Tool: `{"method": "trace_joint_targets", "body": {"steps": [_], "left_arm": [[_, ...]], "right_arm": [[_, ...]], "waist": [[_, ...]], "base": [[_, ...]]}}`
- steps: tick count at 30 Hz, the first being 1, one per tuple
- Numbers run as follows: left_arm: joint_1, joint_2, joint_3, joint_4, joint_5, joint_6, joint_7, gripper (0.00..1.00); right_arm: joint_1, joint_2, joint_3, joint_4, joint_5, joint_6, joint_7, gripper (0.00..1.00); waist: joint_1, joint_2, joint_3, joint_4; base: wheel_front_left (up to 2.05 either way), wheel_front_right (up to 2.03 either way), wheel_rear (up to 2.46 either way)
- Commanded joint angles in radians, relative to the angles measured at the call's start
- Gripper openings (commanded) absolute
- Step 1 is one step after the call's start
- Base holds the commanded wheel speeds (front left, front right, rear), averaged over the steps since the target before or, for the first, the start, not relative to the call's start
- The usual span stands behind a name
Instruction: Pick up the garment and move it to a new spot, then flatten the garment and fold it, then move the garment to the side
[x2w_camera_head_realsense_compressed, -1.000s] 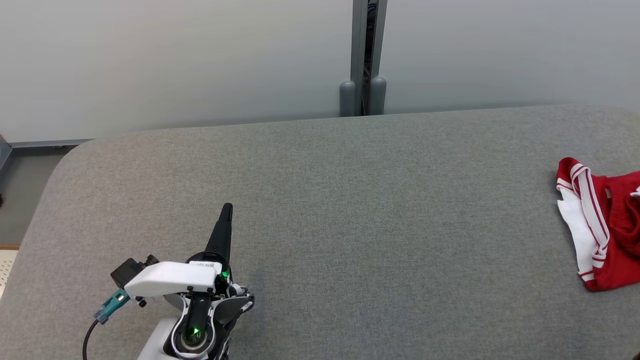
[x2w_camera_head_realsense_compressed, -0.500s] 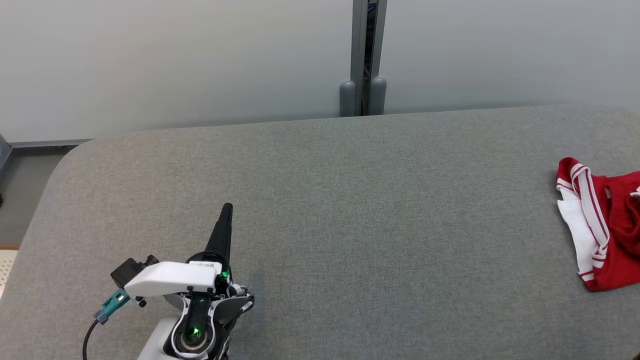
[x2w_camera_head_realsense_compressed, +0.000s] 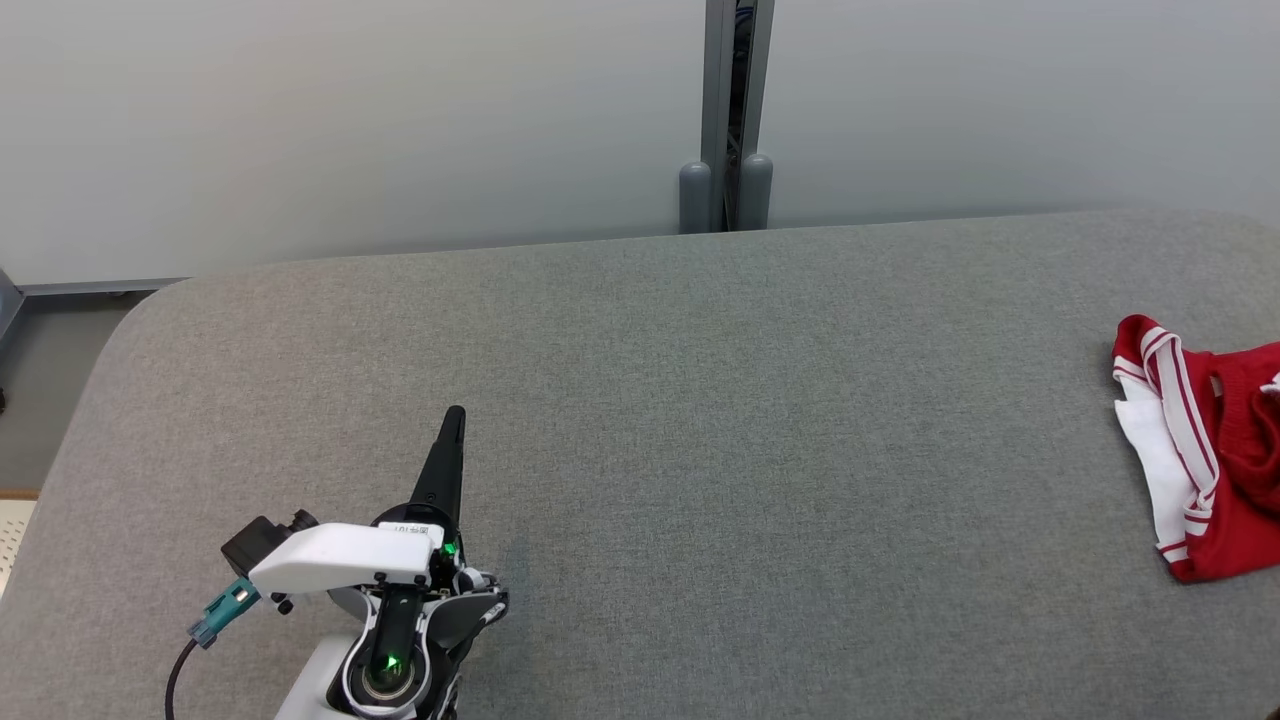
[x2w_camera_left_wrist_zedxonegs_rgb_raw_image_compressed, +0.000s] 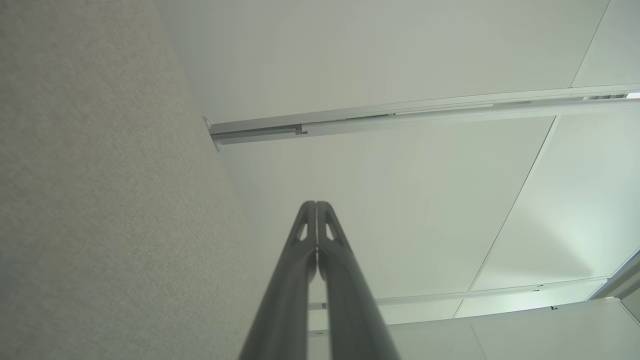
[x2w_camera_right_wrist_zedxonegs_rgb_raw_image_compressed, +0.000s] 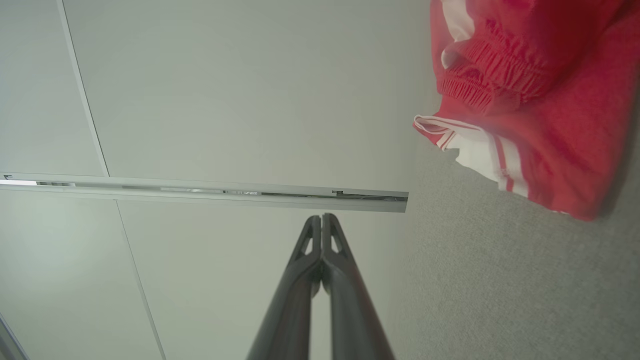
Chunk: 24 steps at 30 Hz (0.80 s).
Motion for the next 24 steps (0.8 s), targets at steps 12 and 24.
{"method": "trace_joint_targets", "body": {"steps": [12, 24], "left_arm": [[-0.02, 0.004, 0.001, 0.0, -0.004, -0.004, 0.0, 0.0], [-0.02, 0.004, 0.001, 0.0, -0.004, -0.004, 0.0, 0.0]], "right_arm": [[-0.012, 0.001, -0.007, 0.0, -0.006, 0.0, 0.008, 0.0], [-0.011, 0.002, -0.01, 0.0, -0.008, 0.0, 0.011, 0.0]], "waist": [[0.0, 0.0, 0.0, 0.0], [0.0, 0.0, 0.0, 0.0]], "base": [[0.0, 0.0, 0.0], [0.0, 0.0, 0.0]]}}
